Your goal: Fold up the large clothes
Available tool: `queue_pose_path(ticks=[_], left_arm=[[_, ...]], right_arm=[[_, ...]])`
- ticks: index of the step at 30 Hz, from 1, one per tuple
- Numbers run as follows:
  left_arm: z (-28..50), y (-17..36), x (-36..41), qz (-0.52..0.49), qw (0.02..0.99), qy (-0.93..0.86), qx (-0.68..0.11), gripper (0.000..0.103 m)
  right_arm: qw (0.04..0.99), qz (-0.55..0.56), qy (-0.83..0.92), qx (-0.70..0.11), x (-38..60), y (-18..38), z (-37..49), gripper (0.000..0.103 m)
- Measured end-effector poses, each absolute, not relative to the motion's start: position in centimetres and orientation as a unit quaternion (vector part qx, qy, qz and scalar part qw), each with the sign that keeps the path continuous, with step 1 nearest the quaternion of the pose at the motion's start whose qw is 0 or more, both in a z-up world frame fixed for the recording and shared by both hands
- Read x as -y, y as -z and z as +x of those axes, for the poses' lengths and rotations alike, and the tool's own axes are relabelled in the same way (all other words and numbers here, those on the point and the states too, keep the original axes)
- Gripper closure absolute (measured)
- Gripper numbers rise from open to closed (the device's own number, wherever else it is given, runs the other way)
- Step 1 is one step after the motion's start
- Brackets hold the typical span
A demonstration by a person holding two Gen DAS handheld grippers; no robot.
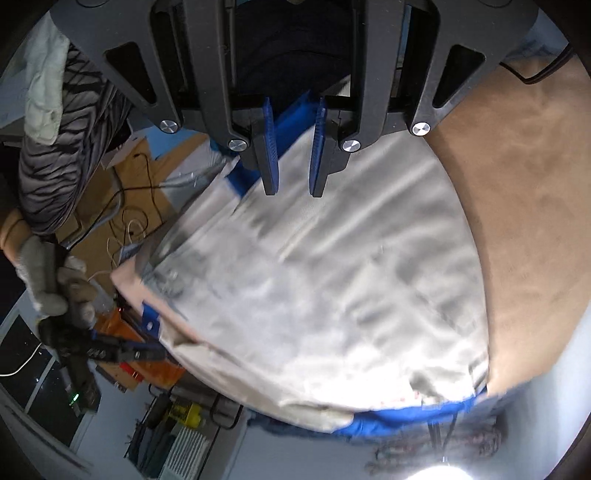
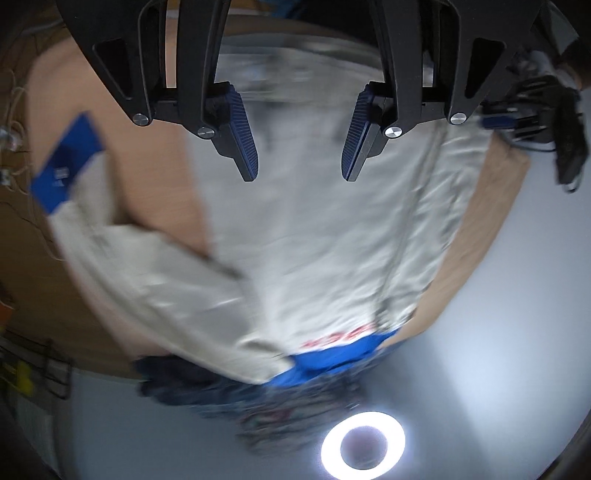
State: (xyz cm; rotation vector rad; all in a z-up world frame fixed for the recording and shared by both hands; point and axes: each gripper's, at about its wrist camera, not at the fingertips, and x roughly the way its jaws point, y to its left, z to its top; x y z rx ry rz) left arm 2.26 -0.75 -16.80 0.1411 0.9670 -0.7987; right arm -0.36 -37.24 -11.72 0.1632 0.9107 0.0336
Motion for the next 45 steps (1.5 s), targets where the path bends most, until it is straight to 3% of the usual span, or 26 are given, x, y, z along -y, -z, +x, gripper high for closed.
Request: queue_pose_path(ticks=[5,14,31,32,36,45], left_arm=[[3.5,13.3,1.3,0.046,0.822,0.372,-0.428,0.072],[7.2,11.8,3.0,0.044,0.83,0.366,-0.419,0.072],[12.2,15.5,3.9,0.02,0.816,0.346,-0.463,0.072],[12.5,15.6,3.9,0.016,0.815,0.345,-0.464,0.072],[13.0,15.9,3.8,0.005,0.814,0.345,-0.467,0.072],[12.3,14.9,4.3,0.009,0.815,0.365,-0.449,0.072]], right_arm=[[0.898,0.084,0.037,-0.43,43.4,10.6,-0.2,0.057],[0.886,0.059,0.112,-0.447,50.9,11.3,3.0,0.057],[0.854,0.01,0.13,-0.503,55.0,16.3,10.4,0.057],[0.852,0.004,0.126,-0.509,54.8,16.6,10.5,0.058],[0.847,-0.005,0.118,-0.518,54.3,16.9,10.6,0.095],[0.857,-0.027,0.102,-0.504,51.2,13.7,9.5,0.101]])
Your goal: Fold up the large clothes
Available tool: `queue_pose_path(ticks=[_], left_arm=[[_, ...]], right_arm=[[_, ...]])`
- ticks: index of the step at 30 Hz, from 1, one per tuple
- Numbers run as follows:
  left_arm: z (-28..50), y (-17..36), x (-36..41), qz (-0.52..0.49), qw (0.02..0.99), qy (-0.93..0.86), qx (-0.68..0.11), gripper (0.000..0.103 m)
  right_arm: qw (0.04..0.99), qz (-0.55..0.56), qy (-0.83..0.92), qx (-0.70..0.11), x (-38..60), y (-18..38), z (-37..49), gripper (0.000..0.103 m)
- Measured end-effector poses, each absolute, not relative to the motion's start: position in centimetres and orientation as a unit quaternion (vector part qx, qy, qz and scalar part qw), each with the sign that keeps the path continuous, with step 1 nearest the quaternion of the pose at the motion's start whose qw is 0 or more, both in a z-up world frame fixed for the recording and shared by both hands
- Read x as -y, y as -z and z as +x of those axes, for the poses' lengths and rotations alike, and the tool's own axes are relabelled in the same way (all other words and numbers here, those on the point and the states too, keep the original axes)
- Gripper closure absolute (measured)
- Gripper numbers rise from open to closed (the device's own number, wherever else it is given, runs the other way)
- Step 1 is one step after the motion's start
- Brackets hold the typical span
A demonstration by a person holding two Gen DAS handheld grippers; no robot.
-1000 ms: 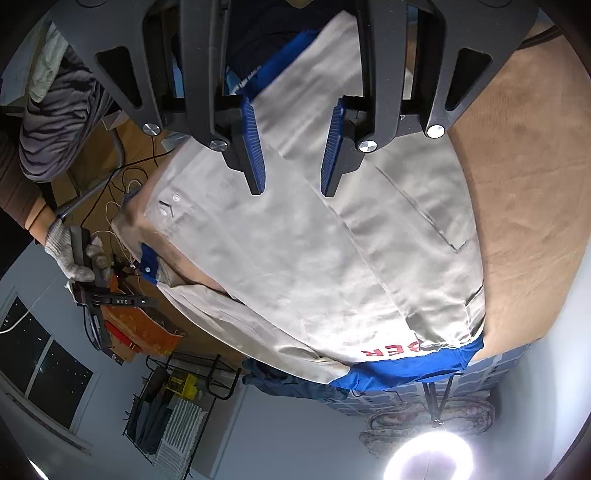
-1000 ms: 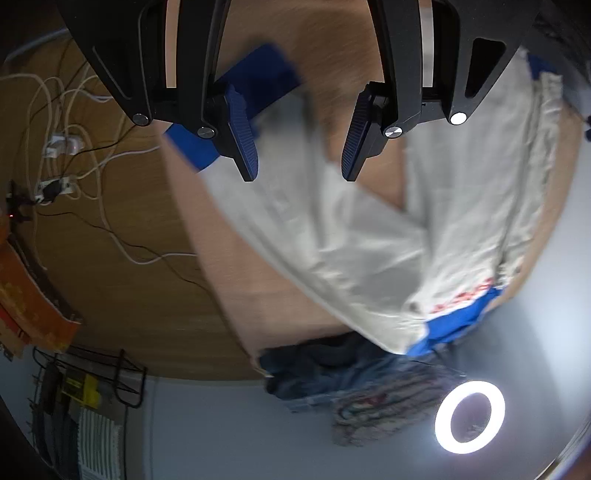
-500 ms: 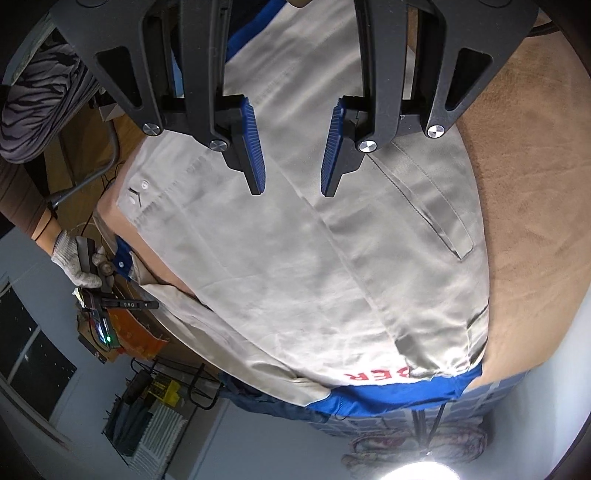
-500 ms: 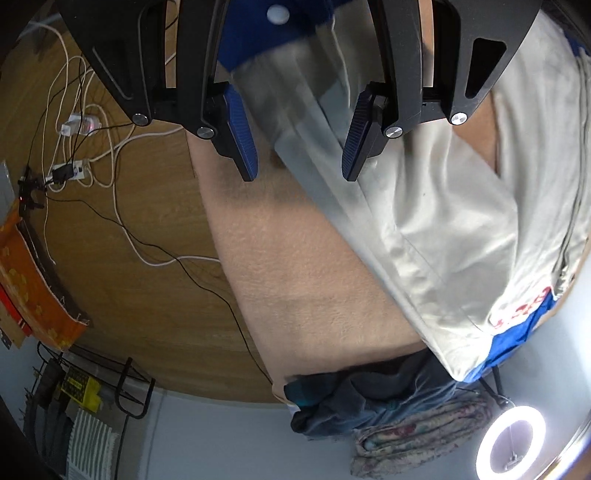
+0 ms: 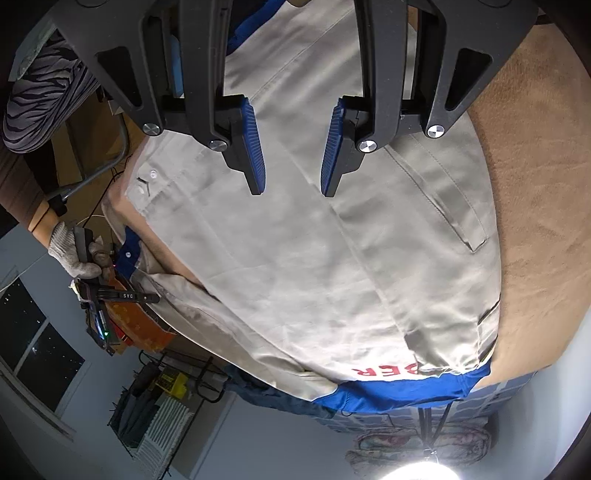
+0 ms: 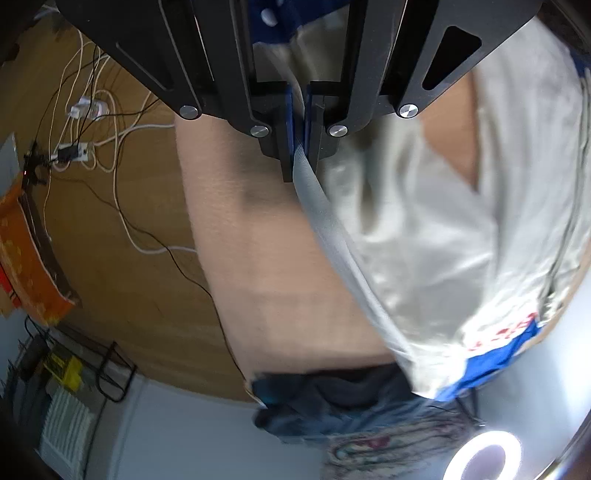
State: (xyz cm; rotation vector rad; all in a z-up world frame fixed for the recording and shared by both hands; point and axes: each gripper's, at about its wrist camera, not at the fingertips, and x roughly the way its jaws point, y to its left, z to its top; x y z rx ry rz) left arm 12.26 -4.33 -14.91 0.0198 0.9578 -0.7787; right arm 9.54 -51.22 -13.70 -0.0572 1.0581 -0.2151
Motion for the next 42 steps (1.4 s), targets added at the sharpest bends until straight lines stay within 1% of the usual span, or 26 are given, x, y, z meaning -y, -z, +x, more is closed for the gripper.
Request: queue_pose_path(ticks=[8,13,18,25,27,28,31,32,33,35,37,39,42], left_arm=[[11.6,13.8,4.2,-0.006,0.818,0.379,-0.433,0.072],[11.4,13.5,4.5,-0.017,0.816,0.384,-0.431,0.072],[11.5,13.4,4.3,-0.038,0.813,0.384,-0.437,0.072],[12.1,14.3,3.4,-0.081,0.801,0.374,-0.461,0.072],[12.2,14.6,3.2,-0.093,0.794,0.375,-0.469,0.072],[12.2,14.7,3.2,-0.097,0.791,0.376,-0.472,0.072],[12.2,15.1,3.7,-0.113,0.777,0.383,-0.487,0.072],[12.1,15.2,4.0,-0.115,0.774,0.385,-0.49,0.072],[11.9,15.2,4.4,-0.116,0.769,0.39,-0.493,0.072],[11.7,15.5,5.4,-0.123,0.757,0.4,-0.502,0.072],[11.3,16.0,6.6,-0.131,0.741,0.412,-0.514,0.072],[11.2,16.5,7.8,-0.143,0.727,0.421,-0.524,0.062],[11.6,17.9,9.8,-0.182,0.696,0.423,-0.55,0.061]], right_arm=[[0.869,-0.054,0.036,-0.49,43.3,9.9,6.7,0.101],[0.87,-0.069,-0.012,-0.488,38.0,9.1,4.8,0.101],[0.857,-0.063,-0.064,-0.507,32.9,10.4,3.4,0.101],[0.83,-0.063,-0.113,-0.543,27.0,15.1,3.4,0.101],[0.823,-0.057,-0.136,-0.549,26.1,15.8,3.0,0.096],[0.819,-0.053,-0.153,-0.55,25.8,15.7,2.5,0.096],[0.82,-0.033,-0.188,-0.54,25.4,14.1,0.8,0.093],[0.823,-0.022,-0.194,-0.533,25.8,13.5,0.3,0.086],[0.829,-0.011,-0.195,-0.523,26.5,12.8,-0.2,0.075],[0.846,0.015,-0.181,-0.501,28.7,11.5,-1.0,0.062],[0.856,0.057,-0.158,-0.489,31.6,10.9,-1.3,0.061],[0.86,0.116,-0.137,-0.478,34.7,10.8,-1.2,0.061],[0.865,0.16,-0.104,-0.465,38.1,11.0,-0.6,0.061]])
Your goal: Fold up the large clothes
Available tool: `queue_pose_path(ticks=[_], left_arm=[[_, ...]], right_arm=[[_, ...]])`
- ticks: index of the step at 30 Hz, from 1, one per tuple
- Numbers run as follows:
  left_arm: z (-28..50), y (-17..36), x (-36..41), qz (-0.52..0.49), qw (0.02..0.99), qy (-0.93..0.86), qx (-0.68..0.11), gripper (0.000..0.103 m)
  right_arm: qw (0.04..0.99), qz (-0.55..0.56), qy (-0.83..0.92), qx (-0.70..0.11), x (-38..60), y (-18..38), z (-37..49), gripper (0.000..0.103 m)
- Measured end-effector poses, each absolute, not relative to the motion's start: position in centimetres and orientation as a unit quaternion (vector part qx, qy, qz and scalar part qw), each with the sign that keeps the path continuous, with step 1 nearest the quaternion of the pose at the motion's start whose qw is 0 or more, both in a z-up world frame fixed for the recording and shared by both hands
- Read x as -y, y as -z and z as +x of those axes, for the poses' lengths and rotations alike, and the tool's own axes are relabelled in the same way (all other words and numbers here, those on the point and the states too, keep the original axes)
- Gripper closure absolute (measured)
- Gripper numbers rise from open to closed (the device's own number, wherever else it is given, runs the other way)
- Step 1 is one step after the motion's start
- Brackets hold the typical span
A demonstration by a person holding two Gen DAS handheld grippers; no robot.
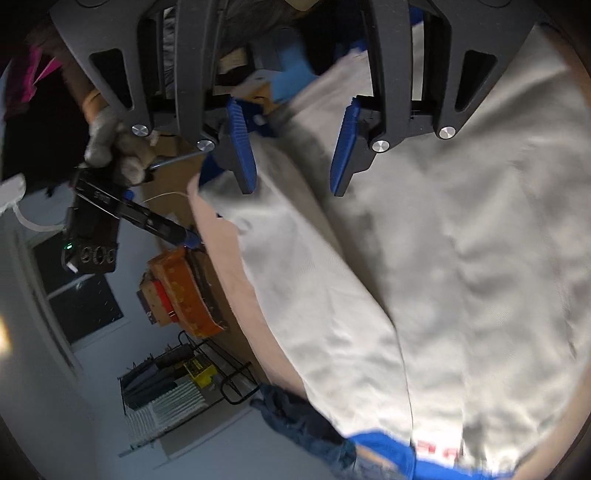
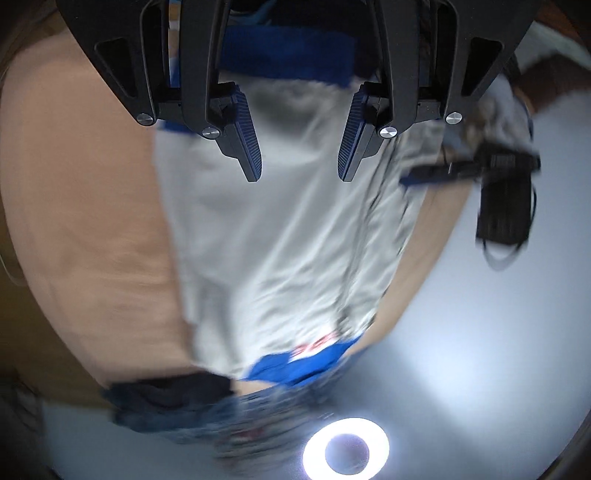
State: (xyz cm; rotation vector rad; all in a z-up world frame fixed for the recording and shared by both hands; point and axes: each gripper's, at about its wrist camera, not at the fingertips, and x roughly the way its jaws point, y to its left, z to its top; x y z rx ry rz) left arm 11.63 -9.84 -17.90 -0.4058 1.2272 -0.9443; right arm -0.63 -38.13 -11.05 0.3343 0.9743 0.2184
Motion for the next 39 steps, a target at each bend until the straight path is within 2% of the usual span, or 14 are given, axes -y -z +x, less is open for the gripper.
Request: queue_pose_path(ticks=[9,10,11,12,18,24,33,34,35,36,39], left_arm=[[14.7,21.4,13.1,-0.244,0.671,0.375,-0.591,0.061],[15.0,21.6,13.5,-0.241,0.673,0.373,-0.592,0.064],[15.1,21.9,13.7,-0.235,0.677,0.371,-0.591,0.087],[15.1,22.0,14.2,-0.218,0.682,0.368,-0.593,0.102],[14.5,22.1,14.2,-0.158,0.714,0.361,-0.578,0.102],[14.2,22.0,13.4,-0.158,0.719,0.364,-0.571,0.102],[12.6,21.7,12.7,-0.116,0.743,0.355,-0.555,0.102],[12.6,21.7,13.0,-0.112,0.744,0.354,-0.555,0.102],[12.5,21.7,12.9,-0.11,0.745,0.354,-0.555,0.102],[12.2,21.6,12.9,-0.108,0.745,0.355,-0.555,0.102],[11.9,21.4,13.5,-0.103,0.746,0.359,-0.552,0.102]], right_arm=[[0.859,0.184,-0.088,-0.47,40.7,13.1,3.6,0.061],[0.857,0.189,-0.087,-0.471,41.1,13.5,4.0,0.061],[0.855,0.195,-0.087,-0.473,41.4,13.8,4.6,0.061],[0.853,0.198,-0.088,-0.475,41.6,14.0,4.9,0.061],[0.842,0.237,-0.081,-0.479,43.7,15.8,8.2,0.061],[0.825,0.278,-0.091,-0.484,44.8,17.8,12.4,0.061],[0.817,0.283,-0.09,-0.494,44.7,20.0,16.4,0.061],[0.82,0.277,-0.09,-0.493,44.5,20.0,16.8,0.063],[0.822,0.268,-0.088,-0.494,44.3,19.9,17.2,0.086],[0.823,0.253,-0.082,-0.502,44.0,19.8,17.4,0.098],[0.839,0.202,-0.059,-0.501,43.6,18.3,17.4,0.099]])
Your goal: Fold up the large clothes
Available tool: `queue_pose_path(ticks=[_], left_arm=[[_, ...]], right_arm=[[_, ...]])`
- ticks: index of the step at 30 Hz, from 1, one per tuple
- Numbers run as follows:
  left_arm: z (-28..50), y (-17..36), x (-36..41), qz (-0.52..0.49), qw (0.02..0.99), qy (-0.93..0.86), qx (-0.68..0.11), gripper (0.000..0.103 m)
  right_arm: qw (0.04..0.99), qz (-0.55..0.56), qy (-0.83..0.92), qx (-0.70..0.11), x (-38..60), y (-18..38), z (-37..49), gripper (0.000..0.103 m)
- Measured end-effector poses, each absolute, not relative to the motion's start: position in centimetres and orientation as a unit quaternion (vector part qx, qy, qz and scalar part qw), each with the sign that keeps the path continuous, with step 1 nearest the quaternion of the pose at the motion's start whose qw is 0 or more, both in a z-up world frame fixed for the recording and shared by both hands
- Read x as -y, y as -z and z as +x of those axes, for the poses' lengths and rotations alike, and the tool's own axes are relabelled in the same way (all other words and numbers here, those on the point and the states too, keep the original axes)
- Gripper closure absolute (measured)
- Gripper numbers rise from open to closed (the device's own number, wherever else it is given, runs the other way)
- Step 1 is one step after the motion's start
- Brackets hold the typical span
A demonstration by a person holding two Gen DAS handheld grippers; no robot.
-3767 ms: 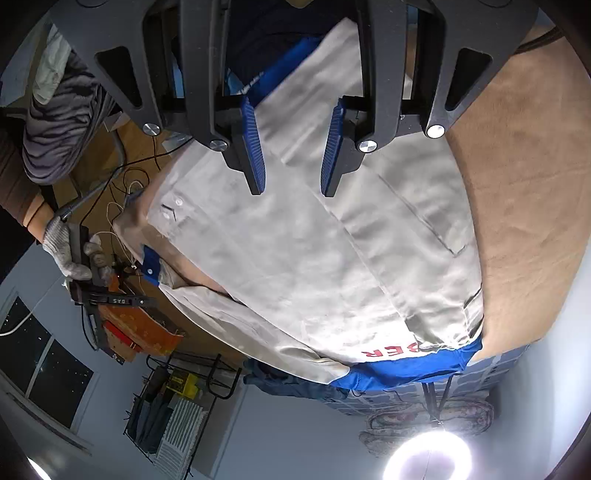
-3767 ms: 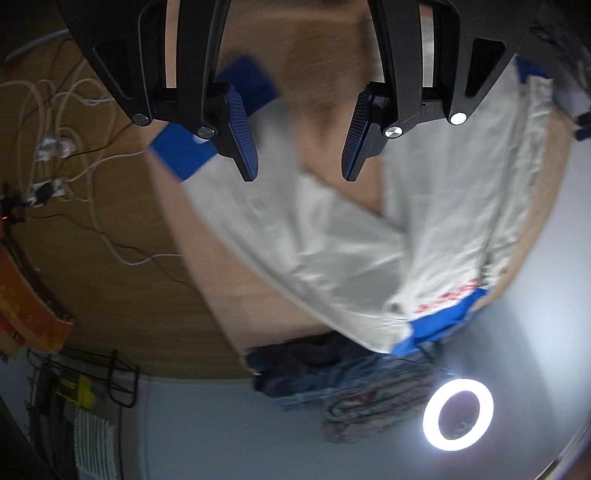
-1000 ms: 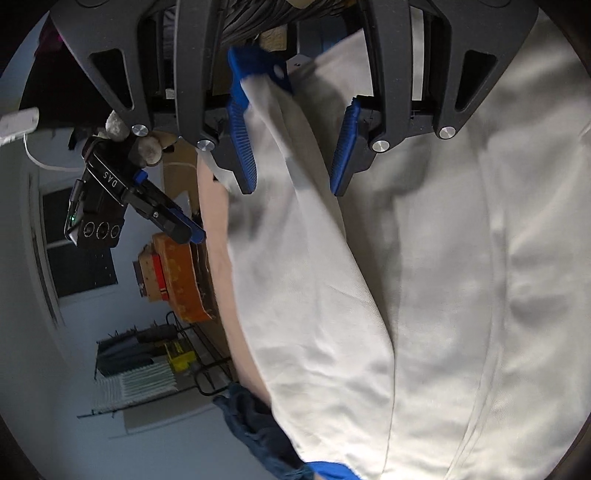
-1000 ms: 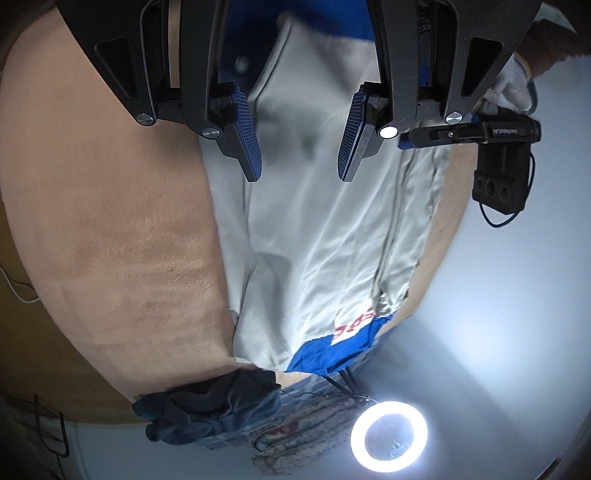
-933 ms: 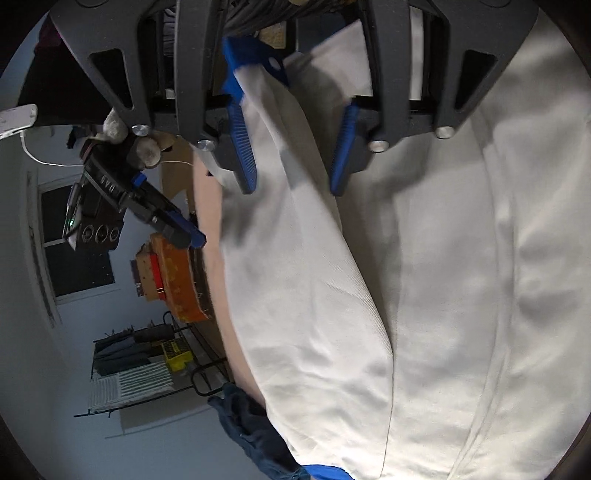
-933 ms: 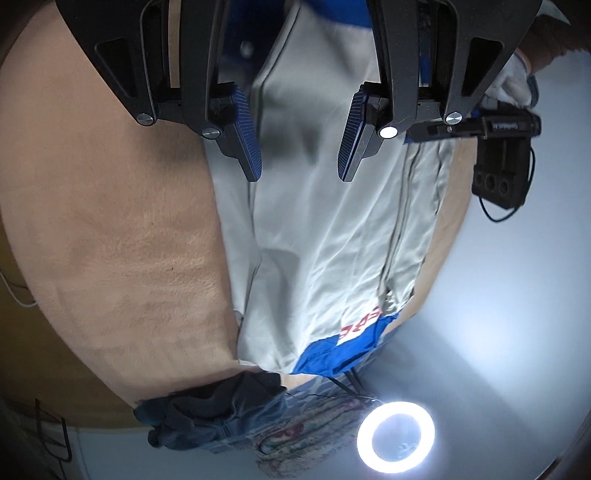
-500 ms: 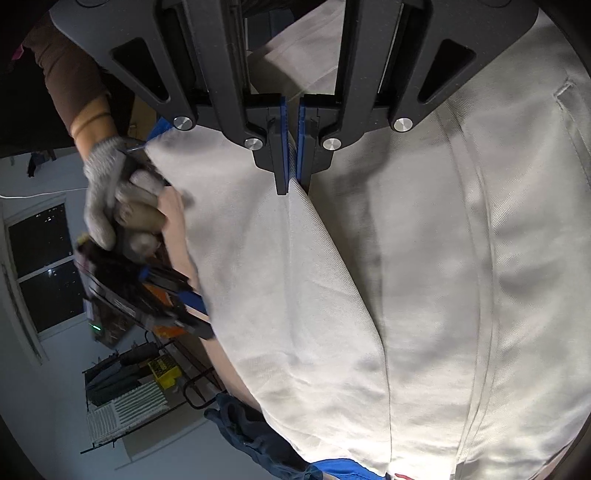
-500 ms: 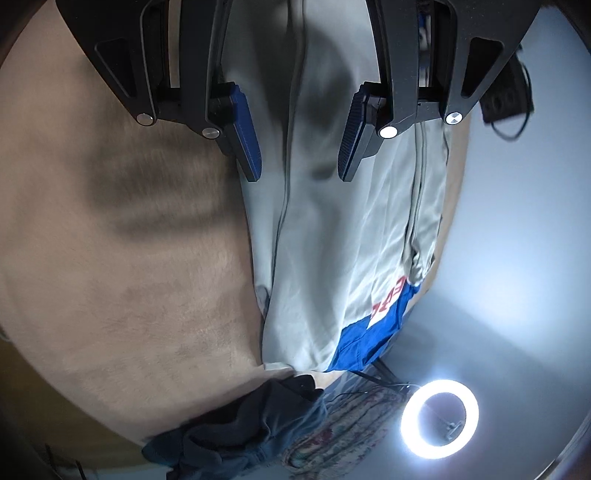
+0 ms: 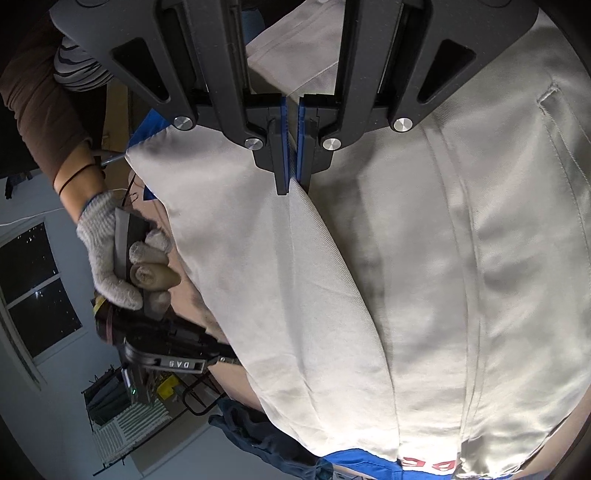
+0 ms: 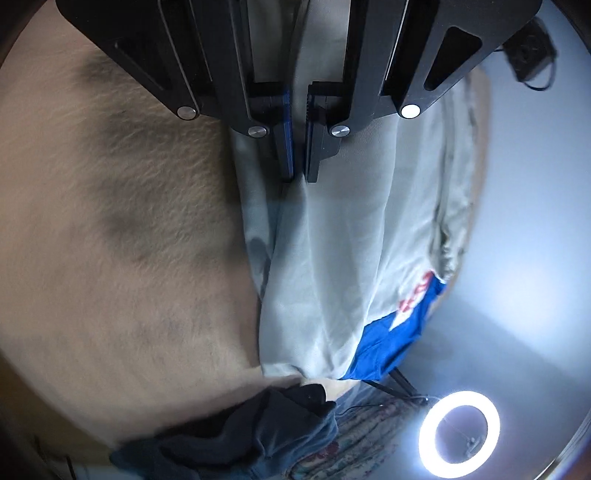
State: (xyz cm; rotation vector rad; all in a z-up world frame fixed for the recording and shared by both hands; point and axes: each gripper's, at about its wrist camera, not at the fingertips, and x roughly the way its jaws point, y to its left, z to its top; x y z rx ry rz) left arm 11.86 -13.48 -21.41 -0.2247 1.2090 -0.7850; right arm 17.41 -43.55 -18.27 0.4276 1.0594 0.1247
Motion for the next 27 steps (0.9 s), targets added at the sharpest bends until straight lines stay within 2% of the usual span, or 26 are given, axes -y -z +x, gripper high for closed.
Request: queue_pose_path(ticks=[4,7,12,13,15,17,22,27], left_arm=[[11.5,21.8,14.5,-0.091,0.745,0.363,-0.553,0.103],[11.6,22.6,15.1,-0.082,0.742,0.357,-0.561,0.103],[11.6,21.7,14.3,-0.098,0.74,0.366,-0.555,0.102],[11.5,21.6,14.0,-0.103,0.739,0.368,-0.554,0.102],[11.5,21.5,13.8,-0.111,0.734,0.372,-0.557,0.102],[11.6,21.3,13.8,-0.115,0.734,0.373,-0.555,0.102],[11.4,21.5,13.5,-0.126,0.73,0.376,-0.556,0.102],[11.2,21.6,13.2,-0.132,0.728,0.374,-0.559,0.102]], right_arm=[[0.867,0.147,-0.011,-0.477,44.0,15.7,17.6,0.1],[0.861,0.148,-0.008,-0.486,44.2,15.9,17.5,0.095],[0.853,0.167,-0.046,-0.492,45.2,13.9,13.6,0.094],[0.855,0.169,-0.063,-0.486,45.2,13.1,12.0,0.092],[0.856,0.164,-0.09,-0.481,44.9,11.8,8.8,0.074],[0.854,0.145,-0.126,-0.484,43.9,11.1,5.2,0.062],[0.833,0.073,-0.188,-0.515,40.0,11.5,-2.2,0.059],[0.814,0.011,-0.198,-0.547,37.6,13.7,-3.8,0.059]])
